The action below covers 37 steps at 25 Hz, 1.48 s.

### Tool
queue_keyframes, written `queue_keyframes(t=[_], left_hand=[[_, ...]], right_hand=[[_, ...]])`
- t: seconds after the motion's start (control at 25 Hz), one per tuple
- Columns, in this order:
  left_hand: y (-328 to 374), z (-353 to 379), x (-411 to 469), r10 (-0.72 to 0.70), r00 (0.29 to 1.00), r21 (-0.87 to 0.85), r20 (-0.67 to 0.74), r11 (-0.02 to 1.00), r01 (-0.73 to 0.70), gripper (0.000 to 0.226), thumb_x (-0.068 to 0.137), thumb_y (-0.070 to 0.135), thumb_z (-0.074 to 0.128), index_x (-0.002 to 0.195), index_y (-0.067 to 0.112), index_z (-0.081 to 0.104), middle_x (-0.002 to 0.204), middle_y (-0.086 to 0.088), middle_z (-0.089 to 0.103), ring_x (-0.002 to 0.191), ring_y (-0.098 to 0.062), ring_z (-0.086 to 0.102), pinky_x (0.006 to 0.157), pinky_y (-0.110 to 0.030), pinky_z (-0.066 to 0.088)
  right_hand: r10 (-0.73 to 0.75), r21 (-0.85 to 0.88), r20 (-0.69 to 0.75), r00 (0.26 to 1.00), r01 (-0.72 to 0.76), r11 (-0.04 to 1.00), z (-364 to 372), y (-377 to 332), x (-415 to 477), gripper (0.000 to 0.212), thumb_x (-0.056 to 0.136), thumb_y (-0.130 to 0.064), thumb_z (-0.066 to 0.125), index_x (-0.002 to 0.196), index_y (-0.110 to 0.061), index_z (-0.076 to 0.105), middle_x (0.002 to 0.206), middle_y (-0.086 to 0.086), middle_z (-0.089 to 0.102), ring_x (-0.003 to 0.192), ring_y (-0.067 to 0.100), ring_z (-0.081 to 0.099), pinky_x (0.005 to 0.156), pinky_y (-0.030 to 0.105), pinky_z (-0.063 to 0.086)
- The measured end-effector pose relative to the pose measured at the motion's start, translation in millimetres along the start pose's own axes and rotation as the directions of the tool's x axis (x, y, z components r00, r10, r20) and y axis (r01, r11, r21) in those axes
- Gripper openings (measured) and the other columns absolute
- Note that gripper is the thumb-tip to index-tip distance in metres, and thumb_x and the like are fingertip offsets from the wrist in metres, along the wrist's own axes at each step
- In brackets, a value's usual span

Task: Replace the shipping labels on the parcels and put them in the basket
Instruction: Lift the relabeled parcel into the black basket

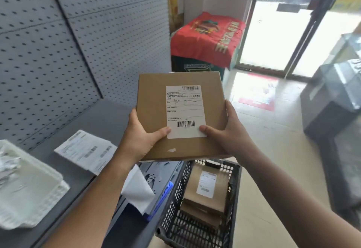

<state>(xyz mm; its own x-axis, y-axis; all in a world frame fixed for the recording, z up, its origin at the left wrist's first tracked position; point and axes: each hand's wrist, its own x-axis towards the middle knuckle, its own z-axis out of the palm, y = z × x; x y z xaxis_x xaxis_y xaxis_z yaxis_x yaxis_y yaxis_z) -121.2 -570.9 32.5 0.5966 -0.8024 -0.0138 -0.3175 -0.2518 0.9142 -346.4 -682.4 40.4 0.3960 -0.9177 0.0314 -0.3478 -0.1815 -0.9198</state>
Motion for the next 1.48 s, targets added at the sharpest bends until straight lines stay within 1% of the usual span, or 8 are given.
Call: queue_keyframes(t=[0.12, 0.28, 0.48, 0.6, 0.68, 0.88, 1.16, 1.48], left_hand=[[-11, 37, 19, -0.01, 0.997, 0.017, 0.078, 1.0, 0.008, 0.113, 0.066, 0.042, 0.093, 0.153, 0.024, 0.023, 0.137, 0.0, 0.057, 0.121, -0.021, 0.059, 0.103, -0.043, 0.052], [-31, 81, 39, -0.041, 0.981, 0.056, 0.19, 0.998, 0.03, 0.115, 0.069, 0.042, 0.091, 0.156, 0.023, 0.019, 0.139, 0.0, 0.055, 0.12, -0.019, 0.057, 0.09, -0.029, 0.05], [-65, 125, 60, -0.076, 0.951, 0.103, 0.3, 0.994, 0.046, 0.115, 0.07, 0.043, 0.091, 0.157, 0.023, 0.018, 0.139, 0.001, 0.054, 0.122, -0.018, 0.055, 0.101, -0.035, 0.048], [-92, 146, 69, -0.111, 0.933, 0.131, 0.343, 0.989, 0.069, 0.121, 0.07, 0.045, 0.09, 0.158, 0.022, 0.012, 0.144, -0.001, 0.05, 0.123, -0.018, 0.052, 0.106, -0.039, 0.047], [-116, 161, 77, -0.136, 0.917, 0.147, 0.376, 0.985, 0.086, 0.122, 0.07, 0.045, 0.09, 0.158, 0.022, 0.009, 0.148, -0.003, 0.048, 0.127, -0.02, 0.051, 0.109, -0.042, 0.045], [-178, 197, 92, -0.186, 0.878, 0.187, 0.441, 0.976, 0.113, 0.121, 0.07, 0.045, 0.09, 0.159, 0.022, 0.01, 0.153, -0.006, 0.044, 0.135, -0.022, 0.047, 0.113, -0.041, 0.041], [-268, 245, 101, -0.272, 0.815, 0.264, 0.511, 0.953, 0.152, 0.128, 0.07, 0.054, 0.087, 0.161, 0.026, 0.001, 0.163, -0.004, 0.033, 0.145, -0.024, 0.038, 0.118, -0.046, 0.035], [-359, 287, 104, -0.344, 0.783, 0.329, 0.518, 0.925, 0.189, 0.128, 0.073, 0.049, 0.087, 0.162, 0.024, -0.001, 0.167, -0.004, 0.026, 0.15, -0.023, 0.03, 0.123, -0.046, 0.028]], right_hand=[[0.025, 0.006, -0.045, 0.999, -0.025, 1.0, -17, 28, 5, 0.096, 0.08, -0.03, 0.081, 0.151, -0.033, 0.018, 0.124, -0.023, 0.047, 0.102, -0.008, 0.053, 0.078, 0.005, 0.044], [0.096, 0.032, -0.101, 0.99, -0.093, 0.995, -24, 75, 9, 0.086, 0.079, -0.026, 0.082, 0.138, -0.044, 0.021, 0.111, -0.037, 0.041, 0.096, -0.021, 0.049, 0.068, 0.001, 0.045], [0.201, 0.049, -0.139, 0.97, -0.196, 0.979, -17, 133, 14, 0.088, 0.077, -0.03, 0.083, 0.143, -0.035, 0.025, 0.128, -0.018, 0.048, 0.113, 0.001, 0.055, 0.077, 0.01, 0.052], [0.262, 0.054, -0.149, 0.953, -0.257, 0.965, -8, 169, 16, 0.092, 0.075, -0.035, 0.085, 0.145, -0.032, 0.025, 0.137, -0.01, 0.048, 0.119, 0.009, 0.056, 0.095, 0.034, 0.055], [0.313, 0.045, -0.157, 0.937, -0.31, 0.95, 1, 194, 18, 0.102, 0.073, -0.038, 0.085, 0.151, -0.032, 0.019, 0.144, -0.009, 0.045, 0.123, 0.011, 0.054, 0.103, 0.04, 0.05], [0.406, -0.004, -0.173, 0.898, -0.413, 0.911, 27, 255, 18, 0.115, 0.076, -0.039, 0.083, 0.158, -0.023, 0.004, 0.16, -0.007, 0.025, 0.14, 0.009, 0.035, 0.117, 0.035, 0.033], [0.525, -0.022, -0.162, 0.835, -0.535, 0.844, 62, 344, 14, 0.117, 0.077, -0.039, 0.082, 0.158, -0.021, 0.001, 0.163, -0.007, 0.019, 0.142, 0.008, 0.031, 0.114, 0.024, 0.027], [0.602, -0.037, -0.126, 0.788, -0.61, 0.791, 108, 443, 17, 0.121, 0.074, -0.039, 0.084, 0.158, -0.021, -0.001, 0.164, -0.005, 0.016, 0.146, 0.01, 0.026, 0.12, 0.031, 0.024]])
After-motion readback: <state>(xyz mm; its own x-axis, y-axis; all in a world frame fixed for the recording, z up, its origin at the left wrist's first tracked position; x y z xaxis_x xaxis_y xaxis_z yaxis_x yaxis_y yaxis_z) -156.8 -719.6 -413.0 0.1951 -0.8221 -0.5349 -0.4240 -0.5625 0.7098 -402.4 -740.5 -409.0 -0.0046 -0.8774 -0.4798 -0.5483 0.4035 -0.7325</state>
